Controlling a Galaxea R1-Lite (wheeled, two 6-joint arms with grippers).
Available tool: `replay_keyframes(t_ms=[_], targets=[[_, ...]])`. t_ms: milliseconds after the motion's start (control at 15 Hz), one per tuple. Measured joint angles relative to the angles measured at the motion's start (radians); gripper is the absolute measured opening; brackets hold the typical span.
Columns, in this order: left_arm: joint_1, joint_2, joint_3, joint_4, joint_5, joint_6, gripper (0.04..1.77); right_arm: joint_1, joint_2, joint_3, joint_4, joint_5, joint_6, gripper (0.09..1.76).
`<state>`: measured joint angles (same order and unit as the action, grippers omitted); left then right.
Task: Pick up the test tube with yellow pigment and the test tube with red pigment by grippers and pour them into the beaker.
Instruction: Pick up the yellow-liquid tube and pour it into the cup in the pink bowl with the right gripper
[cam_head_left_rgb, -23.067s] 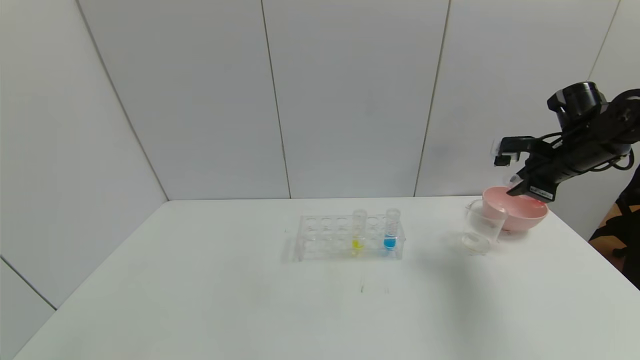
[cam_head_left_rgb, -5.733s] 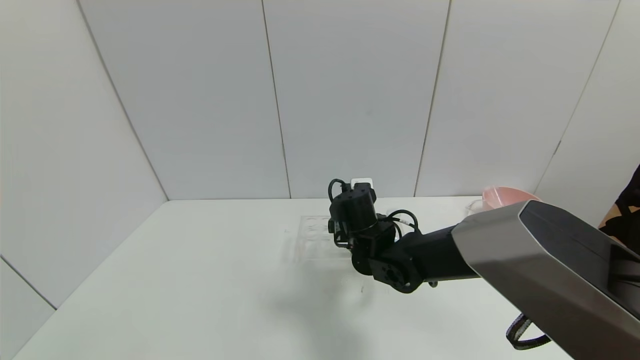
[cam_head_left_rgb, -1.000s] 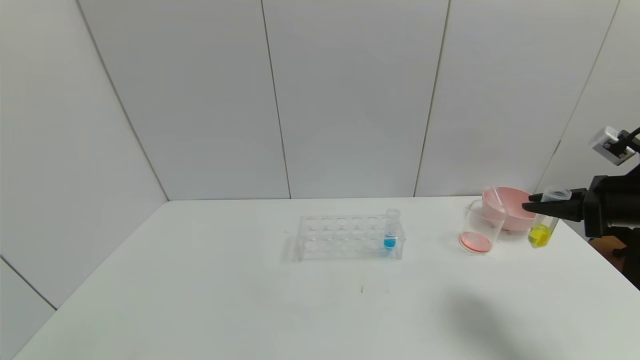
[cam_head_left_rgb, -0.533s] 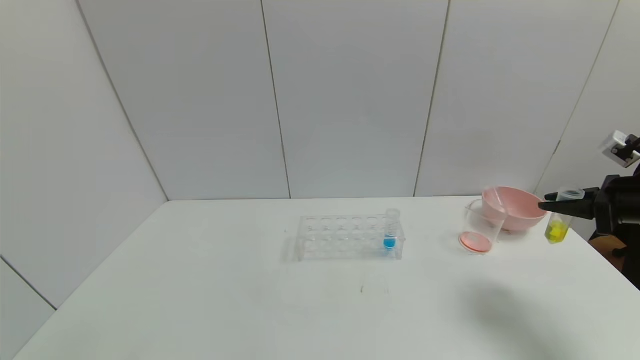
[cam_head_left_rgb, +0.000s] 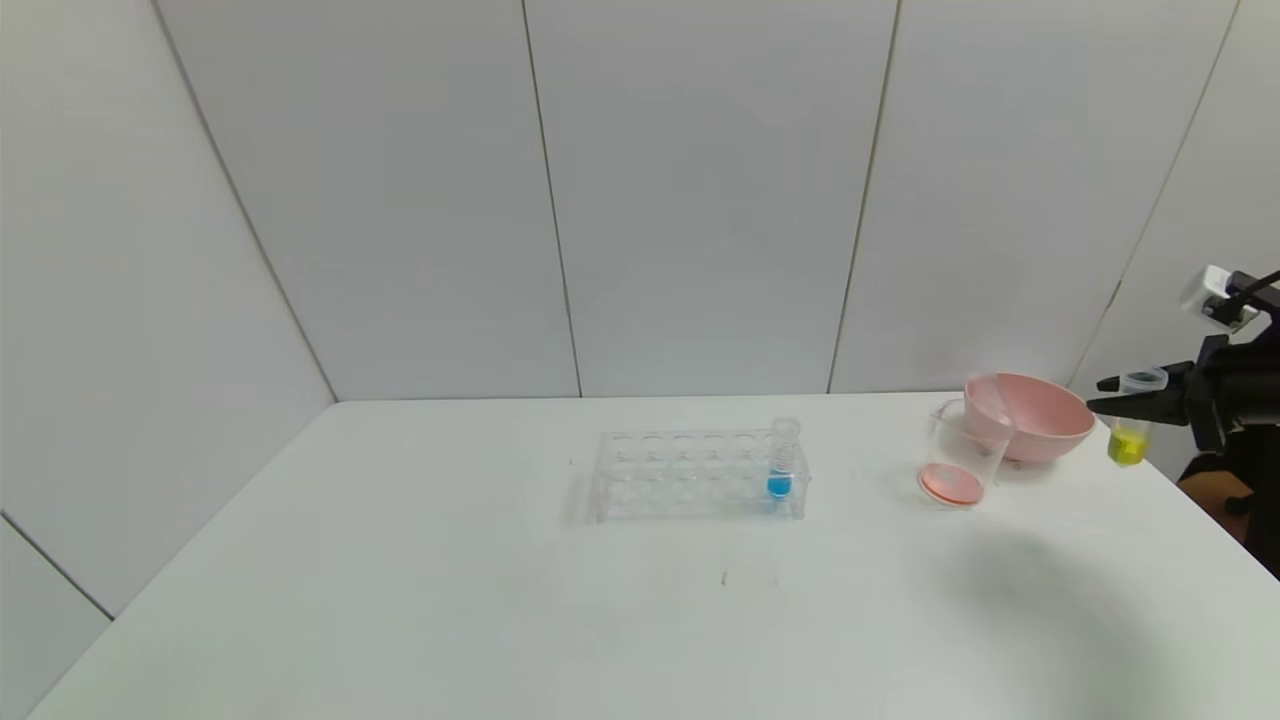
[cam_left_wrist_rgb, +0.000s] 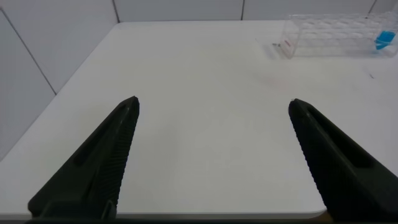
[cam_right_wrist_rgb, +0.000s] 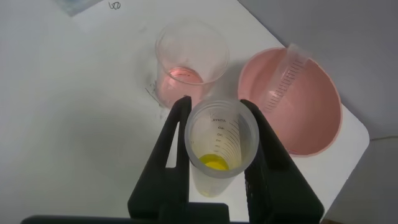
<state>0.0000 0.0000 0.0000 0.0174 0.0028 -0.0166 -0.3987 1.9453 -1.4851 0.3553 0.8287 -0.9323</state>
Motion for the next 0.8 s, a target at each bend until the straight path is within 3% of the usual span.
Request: replay_keyframes(t_ms=[800], targets=[[0.000, 0.000, 0.000, 0.000, 0.000, 0.000, 1.72, 0.091, 0.150, -0.296, 0.156, -0.321, -0.187, 0.56]])
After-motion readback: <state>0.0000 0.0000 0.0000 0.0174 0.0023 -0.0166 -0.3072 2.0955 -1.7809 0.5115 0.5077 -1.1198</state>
